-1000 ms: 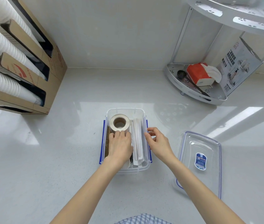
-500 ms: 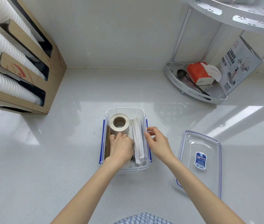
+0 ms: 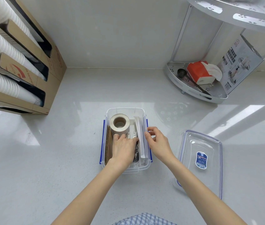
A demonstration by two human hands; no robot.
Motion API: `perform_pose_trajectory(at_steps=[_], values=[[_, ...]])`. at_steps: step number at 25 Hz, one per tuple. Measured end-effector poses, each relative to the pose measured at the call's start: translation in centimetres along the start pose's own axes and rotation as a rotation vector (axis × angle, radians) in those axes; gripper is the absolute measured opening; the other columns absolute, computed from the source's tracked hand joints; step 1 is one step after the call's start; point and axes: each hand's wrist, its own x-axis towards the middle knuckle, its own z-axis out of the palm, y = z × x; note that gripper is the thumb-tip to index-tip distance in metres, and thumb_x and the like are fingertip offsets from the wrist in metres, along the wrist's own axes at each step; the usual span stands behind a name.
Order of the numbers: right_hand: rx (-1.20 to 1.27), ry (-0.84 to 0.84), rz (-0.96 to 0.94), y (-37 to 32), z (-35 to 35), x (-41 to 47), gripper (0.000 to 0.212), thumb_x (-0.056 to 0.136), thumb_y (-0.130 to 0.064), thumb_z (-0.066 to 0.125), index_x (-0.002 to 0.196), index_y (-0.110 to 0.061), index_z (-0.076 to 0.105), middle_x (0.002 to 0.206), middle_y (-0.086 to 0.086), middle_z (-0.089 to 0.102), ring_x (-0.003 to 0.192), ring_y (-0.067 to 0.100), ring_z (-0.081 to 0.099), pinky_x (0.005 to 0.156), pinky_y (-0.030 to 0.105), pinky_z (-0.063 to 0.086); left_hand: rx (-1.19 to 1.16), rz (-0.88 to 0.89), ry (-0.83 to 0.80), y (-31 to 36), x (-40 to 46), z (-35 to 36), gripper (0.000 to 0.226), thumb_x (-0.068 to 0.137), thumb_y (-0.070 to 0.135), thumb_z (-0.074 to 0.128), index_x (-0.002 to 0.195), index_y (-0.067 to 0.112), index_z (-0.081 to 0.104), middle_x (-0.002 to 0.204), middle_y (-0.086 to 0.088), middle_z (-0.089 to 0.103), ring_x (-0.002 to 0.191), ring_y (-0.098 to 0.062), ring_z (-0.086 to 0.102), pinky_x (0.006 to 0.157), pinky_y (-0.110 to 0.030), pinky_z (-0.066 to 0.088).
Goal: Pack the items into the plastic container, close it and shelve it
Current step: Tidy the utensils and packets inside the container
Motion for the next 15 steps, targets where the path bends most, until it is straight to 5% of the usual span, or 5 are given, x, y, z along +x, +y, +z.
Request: perform_pose_trajectory(at_steps=[15], values=[[-0.001, -0.002, -0.002, -0.28, 0.0, -0.25, 0.03, 0.094, -0.028, 0.043, 0.119, -0.013, 0.048, 0.119, 0.009, 0.056, 0.082, 0.015, 0.052, 0.063, 0.018, 0.041, 0.006, -0.011, 0.105, 0.02, -0.56, -0.12, 0.024, 0.086, 0.016, 0.042, 0.108, 0.009, 0.049, 0.114, -0.009, 0.056, 0.112, -0.027, 0.04, 0.095, -0.038, 0.026]])
